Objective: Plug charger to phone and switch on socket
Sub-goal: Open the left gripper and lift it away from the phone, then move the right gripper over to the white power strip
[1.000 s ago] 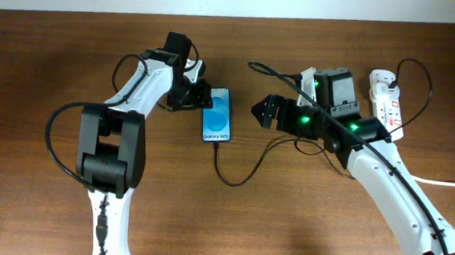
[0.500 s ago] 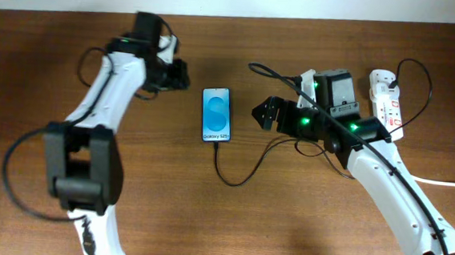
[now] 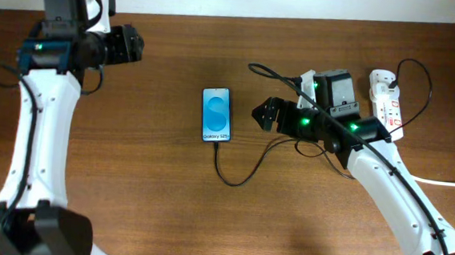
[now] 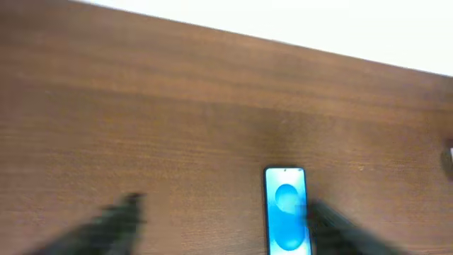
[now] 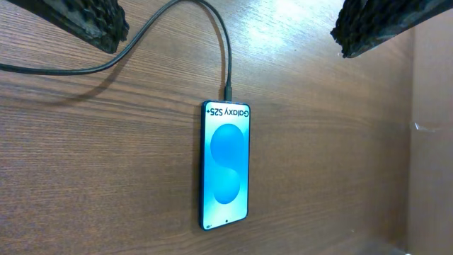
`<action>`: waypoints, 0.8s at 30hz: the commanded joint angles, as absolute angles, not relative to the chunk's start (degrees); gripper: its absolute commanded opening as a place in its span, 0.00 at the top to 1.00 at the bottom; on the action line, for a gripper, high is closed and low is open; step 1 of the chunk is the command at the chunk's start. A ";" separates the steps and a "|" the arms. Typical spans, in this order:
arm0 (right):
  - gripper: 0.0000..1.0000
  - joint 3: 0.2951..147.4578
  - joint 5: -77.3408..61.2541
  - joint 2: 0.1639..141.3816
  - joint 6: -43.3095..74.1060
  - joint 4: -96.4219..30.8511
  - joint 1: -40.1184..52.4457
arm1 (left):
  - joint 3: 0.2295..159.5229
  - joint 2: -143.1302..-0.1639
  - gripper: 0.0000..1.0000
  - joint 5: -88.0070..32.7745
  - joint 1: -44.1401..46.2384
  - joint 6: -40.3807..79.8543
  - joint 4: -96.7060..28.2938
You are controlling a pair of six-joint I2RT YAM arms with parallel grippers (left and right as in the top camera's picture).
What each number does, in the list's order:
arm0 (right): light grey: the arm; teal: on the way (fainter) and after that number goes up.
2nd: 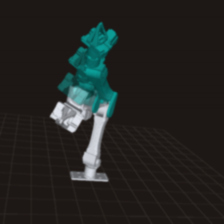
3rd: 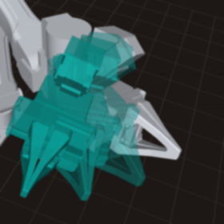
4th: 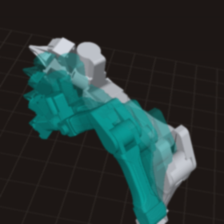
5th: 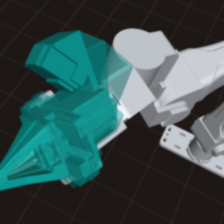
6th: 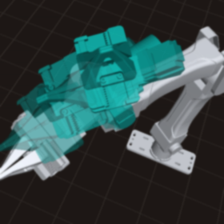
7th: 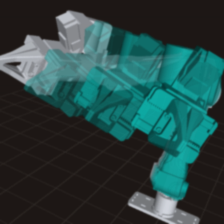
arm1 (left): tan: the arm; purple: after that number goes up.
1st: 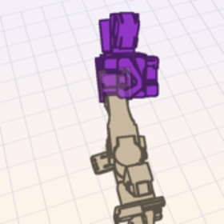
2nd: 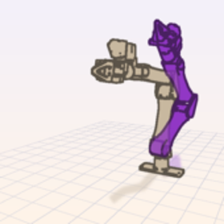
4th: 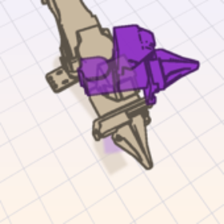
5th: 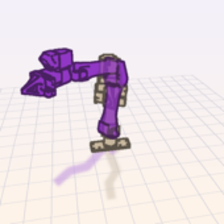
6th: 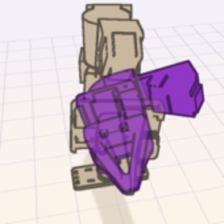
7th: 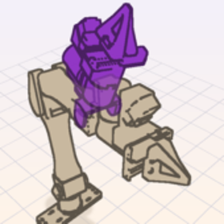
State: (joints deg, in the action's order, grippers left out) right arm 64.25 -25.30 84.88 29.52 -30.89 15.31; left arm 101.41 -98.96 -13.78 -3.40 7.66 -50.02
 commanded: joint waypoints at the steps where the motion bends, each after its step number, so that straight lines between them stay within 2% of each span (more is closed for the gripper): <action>1: 0.01 65.14 -24.75 84.38 28.71 -30.87 15.33 | 101.41 -98.35 0.01 -12.19 -3.42 6.55 -50.04; 17: 0.01 65.17 -24.67 84.38 26.89 -31.42 15.27 | 101.41 -98.35 0.01 -12.19 -3.42 6.55 -50.04; 24: 0.01 67.57 -13.26 78.52 27.00 -38.44 14.81 | 101.41 -98.35 0.01 -12.19 -3.42 6.55 -50.04</action>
State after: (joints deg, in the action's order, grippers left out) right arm 64.47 -19.70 83.61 27.86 -35.86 15.31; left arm 101.41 -98.56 -12.99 -3.40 7.49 -50.09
